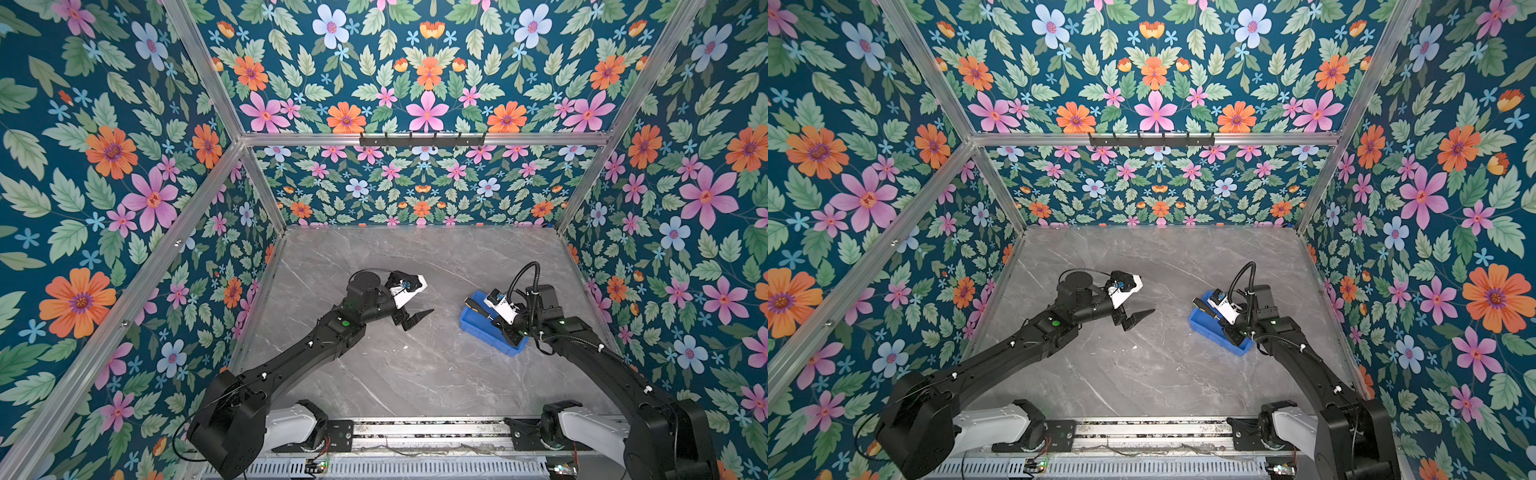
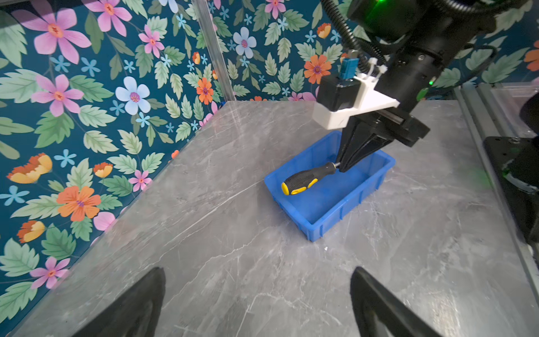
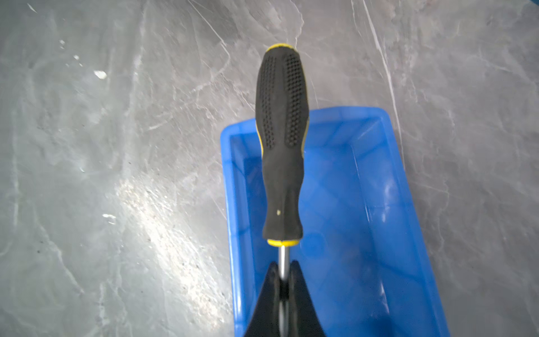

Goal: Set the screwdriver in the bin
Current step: 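Lower the screwdriver into the blue bin and open the right gripper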

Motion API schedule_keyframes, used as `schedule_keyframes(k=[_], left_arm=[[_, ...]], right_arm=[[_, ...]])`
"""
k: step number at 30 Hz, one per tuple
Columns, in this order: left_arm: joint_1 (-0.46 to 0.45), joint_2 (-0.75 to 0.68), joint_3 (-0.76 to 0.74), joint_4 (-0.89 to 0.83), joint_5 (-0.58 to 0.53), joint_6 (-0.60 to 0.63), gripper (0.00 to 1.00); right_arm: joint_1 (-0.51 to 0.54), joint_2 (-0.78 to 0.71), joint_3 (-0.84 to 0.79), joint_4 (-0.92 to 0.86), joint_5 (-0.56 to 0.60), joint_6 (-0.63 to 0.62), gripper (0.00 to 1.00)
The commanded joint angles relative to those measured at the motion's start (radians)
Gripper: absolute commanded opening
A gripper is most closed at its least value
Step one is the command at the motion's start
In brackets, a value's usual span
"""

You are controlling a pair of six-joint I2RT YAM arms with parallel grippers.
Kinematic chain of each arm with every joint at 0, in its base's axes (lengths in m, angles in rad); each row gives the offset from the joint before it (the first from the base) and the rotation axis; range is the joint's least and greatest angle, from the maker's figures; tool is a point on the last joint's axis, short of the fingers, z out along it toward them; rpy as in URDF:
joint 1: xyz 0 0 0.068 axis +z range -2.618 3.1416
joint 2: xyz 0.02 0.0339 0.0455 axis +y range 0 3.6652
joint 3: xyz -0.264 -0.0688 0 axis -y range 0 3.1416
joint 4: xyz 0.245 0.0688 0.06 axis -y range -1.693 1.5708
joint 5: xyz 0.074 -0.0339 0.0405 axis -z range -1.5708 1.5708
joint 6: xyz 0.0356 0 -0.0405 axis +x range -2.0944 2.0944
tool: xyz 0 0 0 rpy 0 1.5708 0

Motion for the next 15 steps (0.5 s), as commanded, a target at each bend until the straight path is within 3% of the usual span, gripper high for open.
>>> schedule_keyframes(k=[1,15], left_arm=[[-0.003,0.010,0.005,0.011,0.057,0.009,1.00],[-0.011,0.029,0.012,-0.032,0.071,0.026,1.00]], right_arm=[[-0.008,0.026,-0.012,0.031,0.041,-0.037,0.00],[-0.011,0.123,-0.052,0.098,0.111,-0.051,0.00]])
